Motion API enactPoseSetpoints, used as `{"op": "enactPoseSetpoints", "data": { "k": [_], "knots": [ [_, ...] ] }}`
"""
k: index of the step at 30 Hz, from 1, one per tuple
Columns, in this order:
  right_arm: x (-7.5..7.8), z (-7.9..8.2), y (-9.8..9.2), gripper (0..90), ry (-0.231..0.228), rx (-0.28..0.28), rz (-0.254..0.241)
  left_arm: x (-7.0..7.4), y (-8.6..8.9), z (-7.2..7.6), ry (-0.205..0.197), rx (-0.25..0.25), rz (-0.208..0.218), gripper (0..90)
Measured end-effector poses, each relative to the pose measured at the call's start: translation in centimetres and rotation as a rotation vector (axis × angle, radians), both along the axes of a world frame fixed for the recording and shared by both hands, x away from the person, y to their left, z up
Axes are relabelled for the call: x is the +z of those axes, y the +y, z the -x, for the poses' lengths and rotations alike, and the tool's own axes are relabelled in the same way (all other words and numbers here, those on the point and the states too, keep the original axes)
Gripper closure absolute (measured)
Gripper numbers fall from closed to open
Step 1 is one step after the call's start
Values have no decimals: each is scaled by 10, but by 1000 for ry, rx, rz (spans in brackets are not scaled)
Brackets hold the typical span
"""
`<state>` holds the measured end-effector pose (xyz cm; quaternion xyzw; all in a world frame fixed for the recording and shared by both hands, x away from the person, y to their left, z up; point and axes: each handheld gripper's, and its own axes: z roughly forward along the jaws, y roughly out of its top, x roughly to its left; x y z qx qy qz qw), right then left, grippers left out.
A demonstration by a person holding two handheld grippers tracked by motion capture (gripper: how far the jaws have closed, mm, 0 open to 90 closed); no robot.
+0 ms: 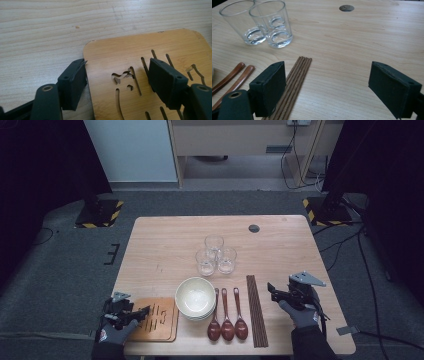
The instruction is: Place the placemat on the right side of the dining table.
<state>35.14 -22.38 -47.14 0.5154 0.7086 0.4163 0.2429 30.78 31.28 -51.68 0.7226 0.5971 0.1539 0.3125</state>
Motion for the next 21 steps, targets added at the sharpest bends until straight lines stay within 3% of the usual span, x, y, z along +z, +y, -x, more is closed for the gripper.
{"op": "enactPoseSetpoints", "data": {
  "k": [15,21],
  "knots": [
    [22,11,21,156,-50,65,-57,1,8,3,-3,33,-2,324],
    [29,16,32,117,-71,98,-89,0,9,3,-5,45,6,322]
  ]
}}
